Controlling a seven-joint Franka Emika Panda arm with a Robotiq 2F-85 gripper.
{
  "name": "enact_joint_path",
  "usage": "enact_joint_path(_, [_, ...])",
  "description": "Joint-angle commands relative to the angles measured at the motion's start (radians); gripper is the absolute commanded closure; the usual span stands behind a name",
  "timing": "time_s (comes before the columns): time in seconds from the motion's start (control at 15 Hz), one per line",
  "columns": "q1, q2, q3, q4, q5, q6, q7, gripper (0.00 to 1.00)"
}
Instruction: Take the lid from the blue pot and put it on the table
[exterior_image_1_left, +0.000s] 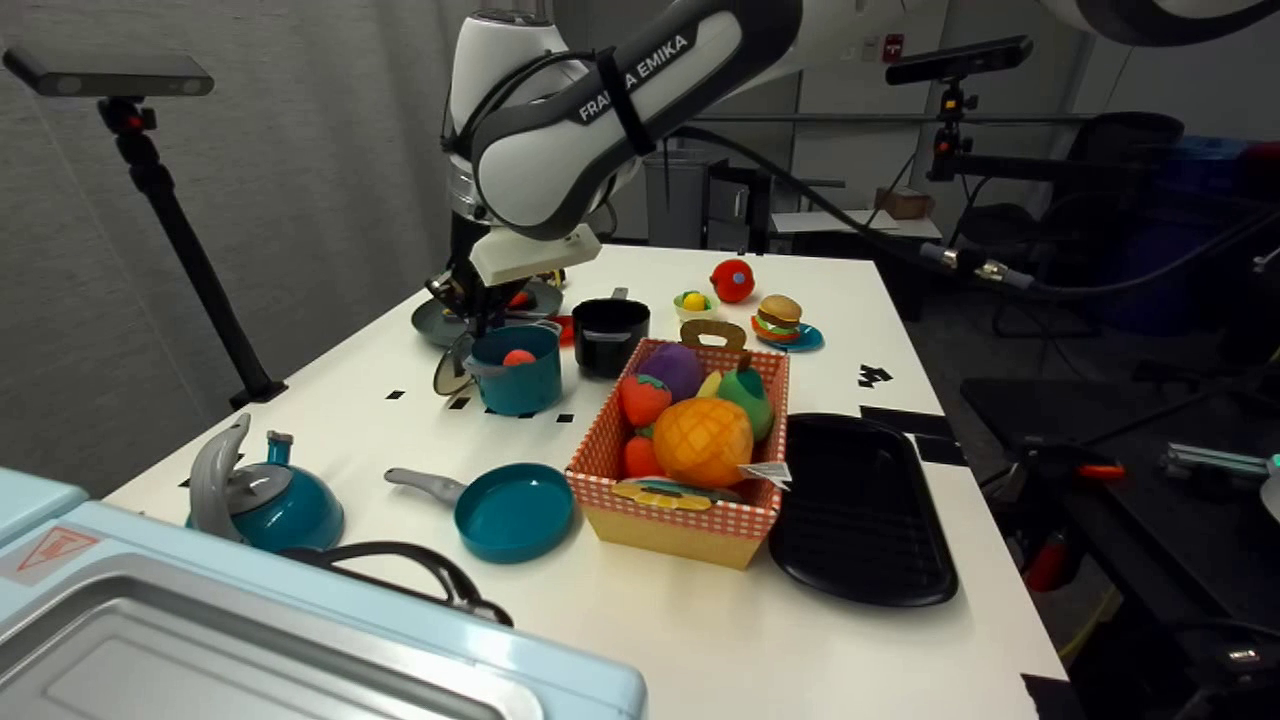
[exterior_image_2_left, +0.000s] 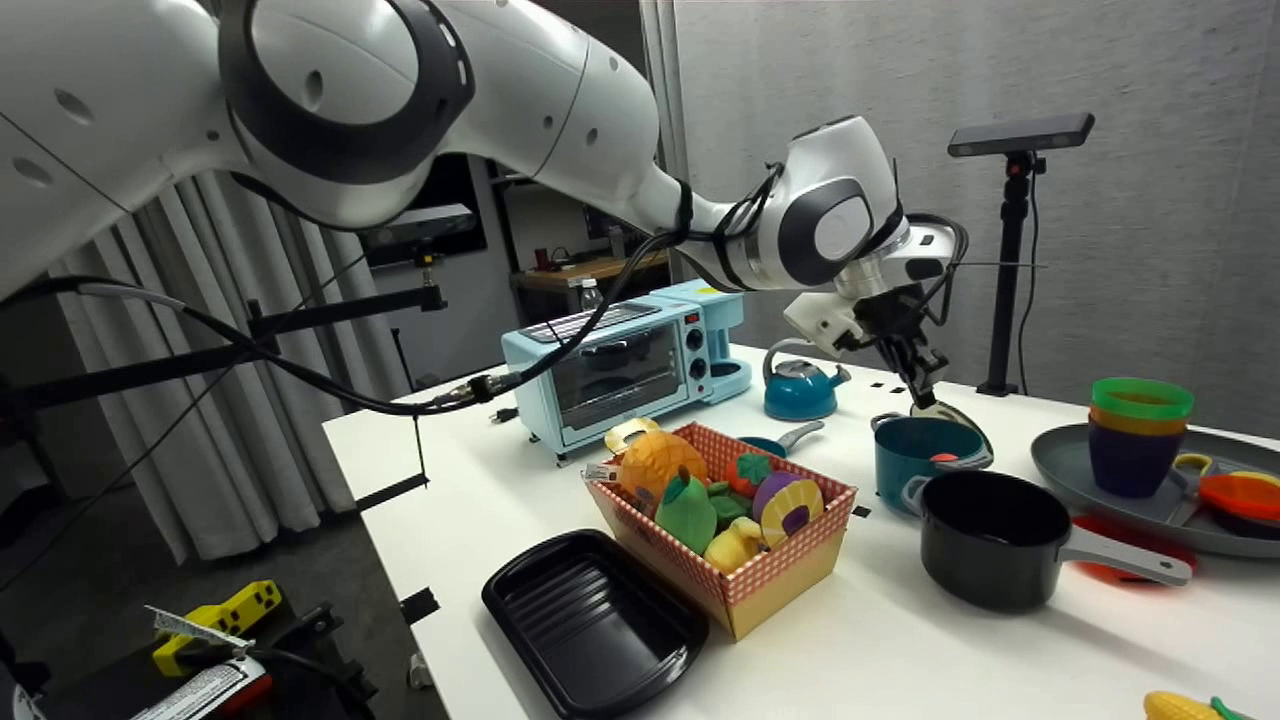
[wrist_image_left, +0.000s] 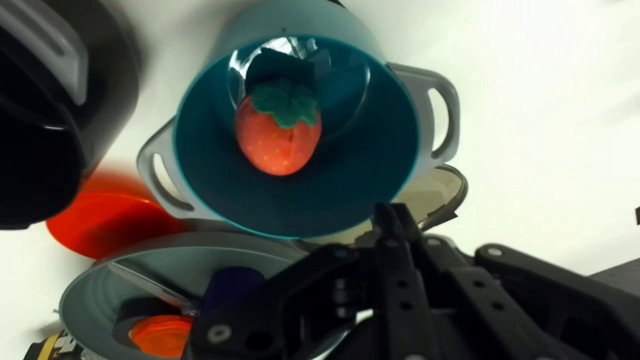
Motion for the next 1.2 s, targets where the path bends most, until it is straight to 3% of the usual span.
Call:
enact_joint_path(0.0, [0.012, 0.103, -0.047, 0.140, -0.007, 0.025, 0.098, 1.00])
enact_joint_path(0.6, [-0.009, 0.253, -0.144, 0.368, -0.058, 0.032, 0.279, 1.00])
enact_joint_path(0.87, [-0.002, 0.248, -0.165, 0.374, -0.036, 0.028, 0.302, 1.00])
enact_joint_path(1.13, [-0.010, 0.189, -0.120, 0.332, -0.010, 0.046, 0.252, 1.00])
